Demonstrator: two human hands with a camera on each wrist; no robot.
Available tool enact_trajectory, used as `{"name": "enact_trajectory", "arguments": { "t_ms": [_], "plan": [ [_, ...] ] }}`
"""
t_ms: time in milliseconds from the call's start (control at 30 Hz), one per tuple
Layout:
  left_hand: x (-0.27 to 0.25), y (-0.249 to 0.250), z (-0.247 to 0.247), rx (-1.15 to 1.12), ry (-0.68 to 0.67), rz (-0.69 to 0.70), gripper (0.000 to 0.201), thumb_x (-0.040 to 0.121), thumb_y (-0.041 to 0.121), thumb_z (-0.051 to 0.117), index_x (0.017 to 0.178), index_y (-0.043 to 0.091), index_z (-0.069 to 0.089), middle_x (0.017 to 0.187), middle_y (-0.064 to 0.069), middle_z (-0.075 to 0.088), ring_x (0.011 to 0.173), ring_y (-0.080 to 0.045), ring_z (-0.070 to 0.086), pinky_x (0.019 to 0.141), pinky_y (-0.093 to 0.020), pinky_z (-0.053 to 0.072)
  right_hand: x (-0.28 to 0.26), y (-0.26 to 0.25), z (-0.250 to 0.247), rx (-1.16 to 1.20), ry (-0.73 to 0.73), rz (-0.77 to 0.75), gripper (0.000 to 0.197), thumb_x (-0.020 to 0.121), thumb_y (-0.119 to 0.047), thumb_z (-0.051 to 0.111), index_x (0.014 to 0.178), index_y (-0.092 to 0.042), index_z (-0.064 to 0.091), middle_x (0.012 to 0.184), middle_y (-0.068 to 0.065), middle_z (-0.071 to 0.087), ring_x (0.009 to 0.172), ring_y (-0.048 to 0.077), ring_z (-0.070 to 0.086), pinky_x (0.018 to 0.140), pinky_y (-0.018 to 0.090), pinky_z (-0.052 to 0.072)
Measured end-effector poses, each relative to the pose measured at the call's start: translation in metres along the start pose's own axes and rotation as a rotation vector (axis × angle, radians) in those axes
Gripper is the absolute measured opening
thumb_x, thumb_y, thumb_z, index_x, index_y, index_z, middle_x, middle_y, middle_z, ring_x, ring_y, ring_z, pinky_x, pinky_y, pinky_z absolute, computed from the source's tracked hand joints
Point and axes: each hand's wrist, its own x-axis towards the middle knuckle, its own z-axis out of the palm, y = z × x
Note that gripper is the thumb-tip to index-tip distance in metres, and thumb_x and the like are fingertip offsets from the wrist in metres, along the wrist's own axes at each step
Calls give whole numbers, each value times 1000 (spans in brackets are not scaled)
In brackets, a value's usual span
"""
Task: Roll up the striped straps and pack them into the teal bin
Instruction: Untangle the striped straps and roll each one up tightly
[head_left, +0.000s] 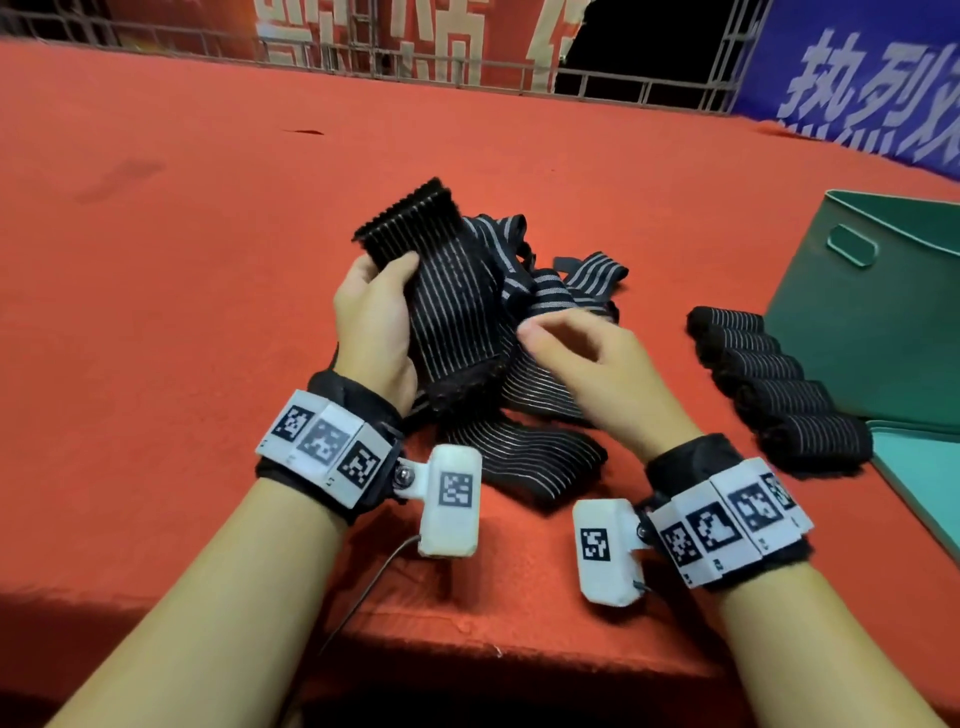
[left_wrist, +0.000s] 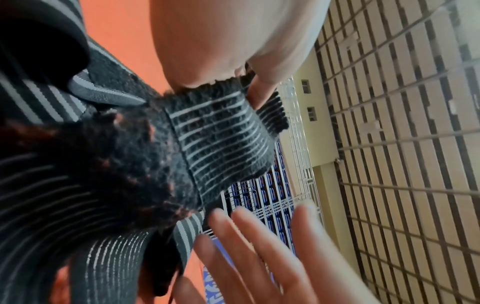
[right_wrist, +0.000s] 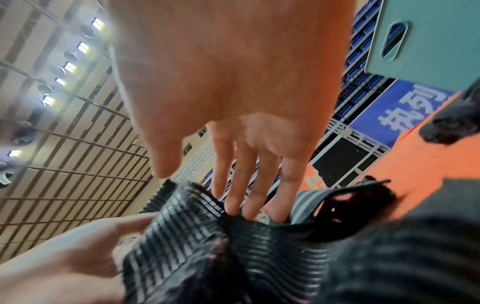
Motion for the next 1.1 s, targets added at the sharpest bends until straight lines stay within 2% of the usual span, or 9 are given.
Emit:
{"name": "enact_trajectory", "arguments": {
  "t_ms": [133,267,367,533,600,733,833,933,1100],
  "plan": [
    [-8,-2,6,217,-106,161,14,97,5,56,102,12,67,97,-6,73,90,-21,70,87,-46,58,0,7,20,78,-121,47,52,85,-27,83,131,-18,61,118,-7,71,112,0,65,90,15,52],
    [-10,-3,5,251,-160,141,14,100,11,55,103,12,69,101,-6,75,91,-21,72,85,-45,59,0,7,22,101,-121,51,24,90,-17,78,110,-6,70,95,11,69,87,12,66,80,36,60],
    [-7,-5,2,214,-135,121,16,102,14,55,109,12,69,108,-8,75,95,-21,73,87,-42,60,-1,4,20,136,-101,31,23,97,-26,66,101,-3,68,103,19,72,92,28,70,90,48,56],
    [-4,-4,3,176,-113,90,17,104,15,52,114,10,65,115,-11,74,94,-19,72,85,-39,60,1,0,12,45,7,-38,8,97,-25,69,93,-18,67,76,-6,74,73,10,69,69,27,54],
    [-6,-4,5,171,-151,77,15,105,14,51,110,13,66,111,-8,74,96,-18,73,87,-41,60,3,5,8,18,102,-31,9,92,-27,76,94,-21,70,81,-2,76,80,14,72,74,32,56],
    [-13,-5,8,257,-239,63,16,103,14,54,111,14,68,110,-8,74,95,-19,71,77,-35,57,6,7,-1,50,144,32,36,83,-24,84,114,-24,67,106,-10,71,86,4,65,81,19,48],
    [-21,-6,13,317,-346,37,18,102,8,53,113,10,68,108,-11,72,95,-19,69,76,-29,55,8,-3,-7,294,90,12,46,84,-23,82,126,-19,64,121,-5,70,104,8,67,90,24,53],
    [-29,-9,17,397,-448,18,19,101,5,53,112,10,69,107,-11,73,94,-17,70,77,-27,57,11,-13,-10,533,50,22,31,90,-20,73,120,-14,69,111,0,73,102,13,68,82,28,56],
    [-33,-13,15,399,-454,11,14,104,11,54,100,5,66,72,7,67,58,3,62,51,-9,43,13,-6,-8,450,164,-34,14,94,-10,71,107,-15,76,108,9,76,102,21,70,95,46,56]
  ]
}}
